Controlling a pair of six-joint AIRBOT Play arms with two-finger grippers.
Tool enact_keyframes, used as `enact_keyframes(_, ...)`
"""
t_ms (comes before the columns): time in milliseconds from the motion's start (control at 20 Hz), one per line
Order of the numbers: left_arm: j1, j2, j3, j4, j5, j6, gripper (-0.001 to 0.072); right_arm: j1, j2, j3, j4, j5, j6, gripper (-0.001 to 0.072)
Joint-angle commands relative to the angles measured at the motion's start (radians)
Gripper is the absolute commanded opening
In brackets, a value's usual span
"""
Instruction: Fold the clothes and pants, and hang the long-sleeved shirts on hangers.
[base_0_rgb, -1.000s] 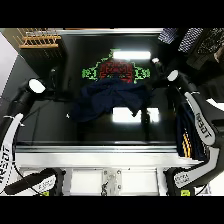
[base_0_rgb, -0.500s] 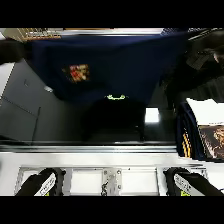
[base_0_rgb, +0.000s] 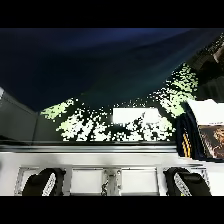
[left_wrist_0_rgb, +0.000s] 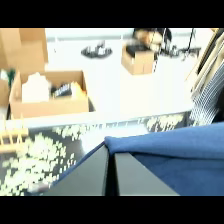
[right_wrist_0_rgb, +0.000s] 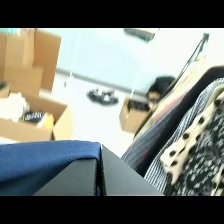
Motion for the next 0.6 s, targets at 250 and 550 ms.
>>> enact_keyframes(250, 0.001, -0.017, 0.002, -0.001, -0.123, -0.076, 0.0007, 0.000, 0.003, 0.001, -0.001, 0.125, 0.064, 0.0009)
enact_keyframes(550, 0.001, -0.462, 0.002, -0.001, -0.409, -0.112, 0.0007, 0.002, -0.339, 0.001, -0.001, 0.371, 0.186, 0.0009)
